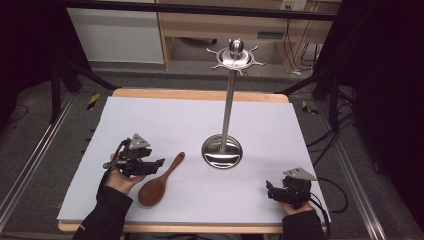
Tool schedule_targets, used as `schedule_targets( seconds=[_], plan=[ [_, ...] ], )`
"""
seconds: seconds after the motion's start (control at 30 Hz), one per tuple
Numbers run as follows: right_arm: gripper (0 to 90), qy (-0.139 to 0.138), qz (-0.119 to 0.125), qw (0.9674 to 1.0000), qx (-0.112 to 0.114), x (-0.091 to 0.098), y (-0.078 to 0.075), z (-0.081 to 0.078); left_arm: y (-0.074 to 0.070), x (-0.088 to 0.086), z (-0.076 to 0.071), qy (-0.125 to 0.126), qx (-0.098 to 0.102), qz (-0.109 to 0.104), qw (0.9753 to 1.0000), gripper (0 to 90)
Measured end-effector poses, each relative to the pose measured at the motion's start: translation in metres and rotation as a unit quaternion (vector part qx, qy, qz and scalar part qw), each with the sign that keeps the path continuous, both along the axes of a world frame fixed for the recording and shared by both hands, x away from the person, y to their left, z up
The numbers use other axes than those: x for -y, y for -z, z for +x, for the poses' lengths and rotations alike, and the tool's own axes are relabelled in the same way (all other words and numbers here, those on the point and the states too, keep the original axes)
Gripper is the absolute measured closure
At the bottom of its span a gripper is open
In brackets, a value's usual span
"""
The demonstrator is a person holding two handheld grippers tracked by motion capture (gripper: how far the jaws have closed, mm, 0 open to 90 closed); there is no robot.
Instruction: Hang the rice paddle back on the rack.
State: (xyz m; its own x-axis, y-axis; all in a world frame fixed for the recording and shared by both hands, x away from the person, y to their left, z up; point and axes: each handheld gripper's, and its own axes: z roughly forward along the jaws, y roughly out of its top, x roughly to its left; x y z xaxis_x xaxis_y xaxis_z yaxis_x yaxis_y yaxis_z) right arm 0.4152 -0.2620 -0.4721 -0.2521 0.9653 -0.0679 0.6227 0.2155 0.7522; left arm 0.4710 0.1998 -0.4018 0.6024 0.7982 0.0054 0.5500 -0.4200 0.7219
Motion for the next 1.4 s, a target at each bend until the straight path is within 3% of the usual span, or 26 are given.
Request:
schedule_targets(
  seconds=[0.67,1.03,1.4],
  plan=[
    [10.3,0.001,0.002,1.0,-0.003,0.0,-0.001,0.002,0.011,0.013,0.007,0.019,-0.035,0.037,0.9985,45.4],
    [10.3,-0.001,0.002,1.0,-0.003,-0.001,-0.001,0.002,0.023,0.024,0.011,0.043,-0.064,0.063,0.995,44.2],
    [10.3,-0.003,0.002,1.0,-0.006,-0.001,0.0,0.002,0.03,0.028,0.015,0.045,-0.085,0.064,0.9933,47.8]
  ],
)
